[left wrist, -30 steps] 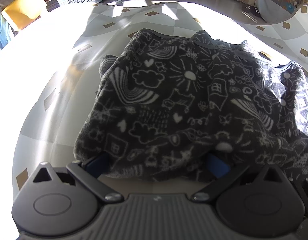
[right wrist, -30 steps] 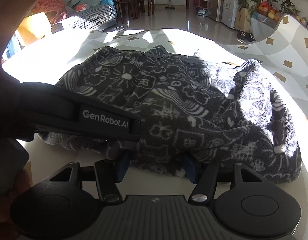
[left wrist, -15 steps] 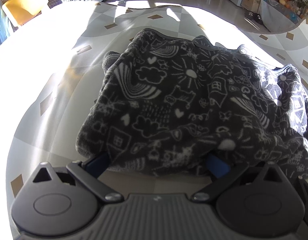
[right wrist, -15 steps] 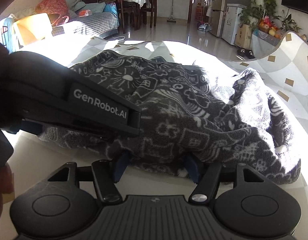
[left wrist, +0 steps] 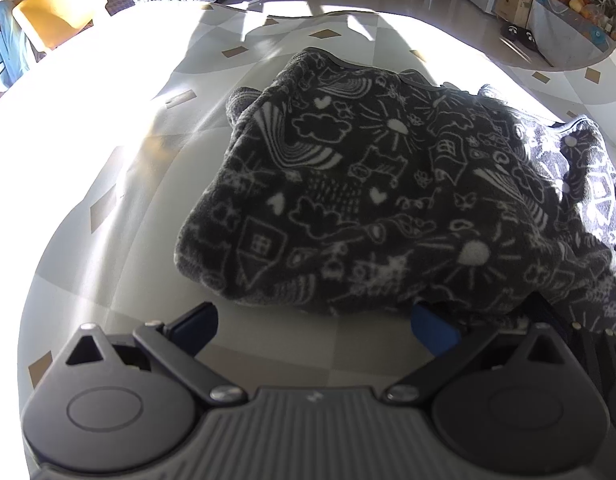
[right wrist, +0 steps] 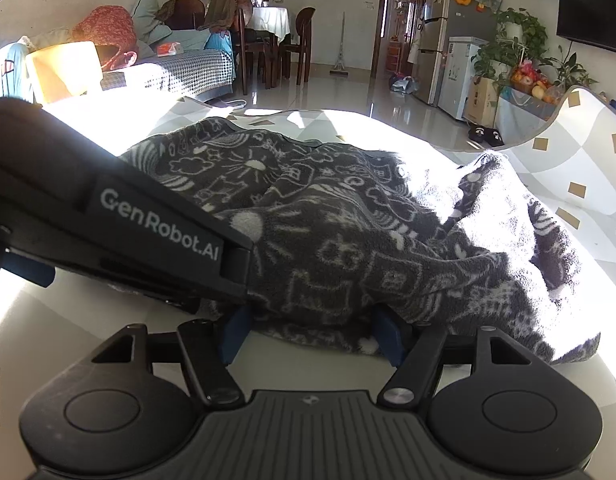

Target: Fold clothes

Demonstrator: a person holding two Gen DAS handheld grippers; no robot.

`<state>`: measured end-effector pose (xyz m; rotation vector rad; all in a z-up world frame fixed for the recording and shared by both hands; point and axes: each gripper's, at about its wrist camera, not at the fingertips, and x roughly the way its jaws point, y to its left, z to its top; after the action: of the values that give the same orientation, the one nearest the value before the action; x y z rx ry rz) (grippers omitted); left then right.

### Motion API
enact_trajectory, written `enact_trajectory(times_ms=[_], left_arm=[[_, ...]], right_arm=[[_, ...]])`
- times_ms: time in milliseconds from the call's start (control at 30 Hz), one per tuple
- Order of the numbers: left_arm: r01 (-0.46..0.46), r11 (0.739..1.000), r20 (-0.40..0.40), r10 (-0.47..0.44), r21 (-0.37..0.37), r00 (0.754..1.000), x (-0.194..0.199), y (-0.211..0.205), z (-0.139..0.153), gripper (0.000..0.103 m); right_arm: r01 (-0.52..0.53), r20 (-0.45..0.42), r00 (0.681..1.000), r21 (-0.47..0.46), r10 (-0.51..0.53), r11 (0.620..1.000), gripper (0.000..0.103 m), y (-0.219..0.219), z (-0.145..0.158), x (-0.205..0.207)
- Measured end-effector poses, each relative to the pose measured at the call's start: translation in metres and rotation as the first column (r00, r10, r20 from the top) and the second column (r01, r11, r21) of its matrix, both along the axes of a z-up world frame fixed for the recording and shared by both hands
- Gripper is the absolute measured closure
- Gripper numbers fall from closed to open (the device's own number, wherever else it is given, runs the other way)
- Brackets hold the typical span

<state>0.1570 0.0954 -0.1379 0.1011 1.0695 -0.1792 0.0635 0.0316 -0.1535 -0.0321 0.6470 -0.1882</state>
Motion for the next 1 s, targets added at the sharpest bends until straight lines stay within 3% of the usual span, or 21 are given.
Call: enact_trajectory(times_ms=[500,1000], left_arm=[[-0.022,0.999,0.017,0.021,0.028,1.000,-0.011,0.008,0.006,0.000],[-0.056,0.998,0.054,0.055,0.014,0.997,-0.008,0.017,0.015,0.000]], right_arm=[[-0.027,-0.006,1.000,-0.007,0.027,1.000,0.019,0.001,0.001,0.012],[-0.029,-0.006,1.000,-0.007,0.029,1.000,0.018,-0.004,0.002,0.021]])
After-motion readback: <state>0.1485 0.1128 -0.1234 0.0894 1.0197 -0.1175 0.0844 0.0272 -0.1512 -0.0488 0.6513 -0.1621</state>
